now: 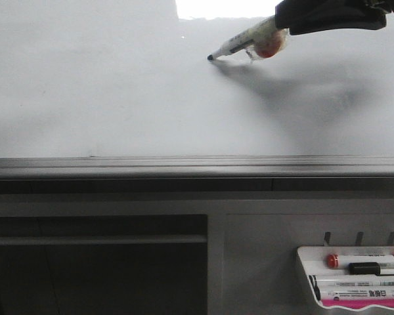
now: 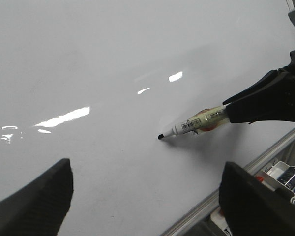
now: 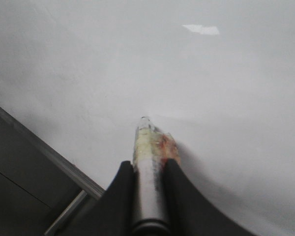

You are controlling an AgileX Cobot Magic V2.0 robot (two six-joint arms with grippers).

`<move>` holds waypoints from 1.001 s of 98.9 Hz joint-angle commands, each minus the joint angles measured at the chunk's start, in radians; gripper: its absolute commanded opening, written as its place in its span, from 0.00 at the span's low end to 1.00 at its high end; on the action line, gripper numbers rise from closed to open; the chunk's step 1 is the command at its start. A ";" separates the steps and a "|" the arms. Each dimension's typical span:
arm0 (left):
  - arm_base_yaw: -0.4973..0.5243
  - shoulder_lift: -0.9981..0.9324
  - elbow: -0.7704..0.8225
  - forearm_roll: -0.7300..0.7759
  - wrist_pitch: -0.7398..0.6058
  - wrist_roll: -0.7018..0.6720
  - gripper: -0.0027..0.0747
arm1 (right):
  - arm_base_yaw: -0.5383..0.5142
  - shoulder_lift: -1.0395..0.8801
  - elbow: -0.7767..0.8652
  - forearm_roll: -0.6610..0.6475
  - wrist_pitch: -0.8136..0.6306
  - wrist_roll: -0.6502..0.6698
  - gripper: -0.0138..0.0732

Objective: Write number 2 on whiteboard

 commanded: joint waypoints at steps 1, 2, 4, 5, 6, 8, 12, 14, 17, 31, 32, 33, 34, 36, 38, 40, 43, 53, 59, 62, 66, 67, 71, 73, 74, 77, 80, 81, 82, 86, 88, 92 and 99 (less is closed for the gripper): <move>0.000 -0.012 -0.027 -0.009 -0.079 -0.008 0.76 | -0.008 -0.014 -0.034 0.093 -0.106 -0.012 0.09; 0.000 -0.012 -0.027 -0.009 -0.079 -0.008 0.76 | -0.008 -0.014 -0.034 0.093 -0.108 -0.012 0.09; 0.000 -0.012 -0.027 -0.009 -0.079 -0.008 0.76 | -0.008 -0.014 -0.034 0.095 -0.111 -0.012 0.09; 0.000 -0.012 -0.027 -0.009 -0.079 -0.008 0.76 | -0.008 -0.014 -0.034 0.095 -0.114 -0.012 0.09; 0.000 -0.012 -0.027 -0.009 -0.079 -0.008 0.76 | -0.008 -0.014 -0.034 0.095 -0.116 -0.012 0.09; 0.000 -0.012 -0.027 -0.009 -0.079 -0.008 0.76 | -0.008 -0.014 -0.034 0.095 -0.123 -0.012 0.09; 0.000 -0.012 -0.027 -0.009 -0.079 -0.008 0.76 | -0.008 -0.014 -0.034 0.095 -0.134 -0.012 0.09; 0.000 -0.012 -0.027 -0.009 -0.079 -0.008 0.76 | -0.008 -0.016 -0.034 0.095 -0.140 -0.012 0.09; 0.000 -0.012 -0.027 -0.009 -0.079 -0.008 0.76 | -0.008 -0.018 -0.034 0.101 -0.154 -0.012 0.09; 0.000 -0.012 -0.027 -0.009 -0.079 -0.008 0.76 | -0.008 -0.047 -0.034 0.105 -0.214 -0.012 0.09; 0.000 -0.012 -0.027 -0.009 -0.079 -0.008 0.76 | -0.008 -0.051 -0.034 0.105 -0.218 -0.012 0.09; 0.000 -0.012 -0.027 -0.009 -0.079 -0.008 0.76 | -0.008 -0.053 -0.034 0.105 -0.222 -0.012 0.09; 0.000 -0.012 -0.027 -0.009 -0.079 -0.008 0.76 | -0.008 -0.056 -0.034 0.105 -0.231 -0.012 0.09; 0.000 -0.012 -0.027 -0.009 -0.082 -0.008 0.76 | -0.008 -0.062 -0.034 0.105 -0.242 -0.012 0.09; 0.000 -0.012 -0.027 -0.009 -0.085 -0.008 0.76 | -0.008 -0.065 -0.034 0.105 -0.255 -0.012 0.09; 0.000 -0.012 -0.027 -0.009 -0.087 -0.008 0.76 | -0.008 -0.071 -0.034 0.105 -0.263 -0.012 0.09; 0.000 -0.012 -0.027 -0.009 -0.089 -0.008 0.76 | -0.008 -0.080 -0.034 0.105 -0.284 -0.012 0.09; 0.000 -0.012 -0.027 -0.009 -0.105 -0.008 0.76 | -0.008 -0.106 -0.034 0.105 -0.330 -0.012 0.09; 0.000 -0.012 -0.027 -0.009 -0.106 -0.008 0.76 | -0.008 -0.121 -0.031 0.105 -0.363 -0.012 0.09; 0.000 -0.012 -0.027 -0.009 -0.106 -0.008 0.76 | -0.008 -0.131 -0.029 0.105 -0.378 -0.012 0.09; 0.000 -0.012 -0.027 -0.009 -0.106 -0.008 0.76 | -0.008 -0.141 -0.024 0.105 -0.406 -0.012 0.09; 0.000 -0.012 -0.027 -0.009 -0.106 -0.008 0.76 | -0.008 -0.145 -0.021 0.105 -0.410 -0.012 0.09; 0.000 -0.012 -0.027 -0.009 -0.106 -0.008 0.76 | -0.008 -0.158 -0.010 0.105 -0.436 -0.012 0.09; 0.000 -0.012 -0.027 -0.009 -0.106 -0.008 0.76 | -0.008 -0.161 -0.004 0.105 -0.445 -0.012 0.09; 0.000 -0.012 -0.027 -0.009 -0.106 -0.008 0.76 | -0.008 -0.166 -0.001 0.105 -0.447 -0.012 0.09; 0.000 -0.012 -0.027 -0.009 -0.106 -0.008 0.76 | -0.008 -0.174 0.008 0.105 -0.455 -0.012 0.09; 0.000 -0.012 -0.027 -0.009 -0.106 -0.008 0.76 | -0.008 -0.181 0.021 0.105 -0.465 -0.012 0.09; 0.000 -0.012 -0.027 -0.009 -0.106 -0.008 0.76 | -0.008 -0.185 0.024 0.105 -0.466 -0.012 0.09; 0.000 -0.012 -0.027 -0.009 -0.106 -0.008 0.76 | -0.008 -0.188 0.029 0.105 -0.466 -0.012 0.09; 0.000 -0.012 -0.027 -0.009 -0.106 -0.008 0.76 | -0.008 -0.197 0.043 0.105 -0.470 -0.012 0.09; 0.000 -0.012 -0.027 -0.009 -0.106 -0.008 0.76 | -0.008 -0.203 0.051 0.105 -0.470 -0.012 0.09; 0.000 -0.012 -0.027 -0.009 -0.106 -0.008 0.76 | -0.008 -0.210 0.069 0.105 -0.470 -0.012 0.09; 0.000 -0.012 -0.027 -0.009 -0.106 -0.008 0.76 | -0.008 -0.224 0.102 0.116 -0.470 -0.012 0.09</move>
